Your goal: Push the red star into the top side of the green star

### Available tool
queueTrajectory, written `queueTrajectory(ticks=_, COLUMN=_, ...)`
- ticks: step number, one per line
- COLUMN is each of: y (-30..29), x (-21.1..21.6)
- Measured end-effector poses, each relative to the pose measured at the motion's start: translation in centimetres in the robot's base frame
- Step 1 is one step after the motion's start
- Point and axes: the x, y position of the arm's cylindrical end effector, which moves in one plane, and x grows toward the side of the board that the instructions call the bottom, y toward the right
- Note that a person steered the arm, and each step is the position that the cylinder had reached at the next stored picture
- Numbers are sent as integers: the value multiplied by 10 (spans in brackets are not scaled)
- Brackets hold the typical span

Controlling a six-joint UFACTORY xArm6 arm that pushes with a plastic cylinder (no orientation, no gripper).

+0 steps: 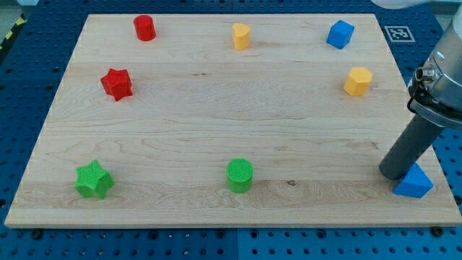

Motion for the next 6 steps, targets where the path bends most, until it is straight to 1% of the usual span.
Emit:
queueTrajectory(ticks=1, y=0, x=0)
queueTrajectory(ticks=2, y=-22, x=-7)
queueTrajectory(ticks=3, y=-75, x=-23)
queueTrajectory(ticks=4, y=-95, x=-33)
queueTrajectory(ticks=5, y=-99, x=-36)
queueTrajectory(ticks=6, y=-159, x=-62)
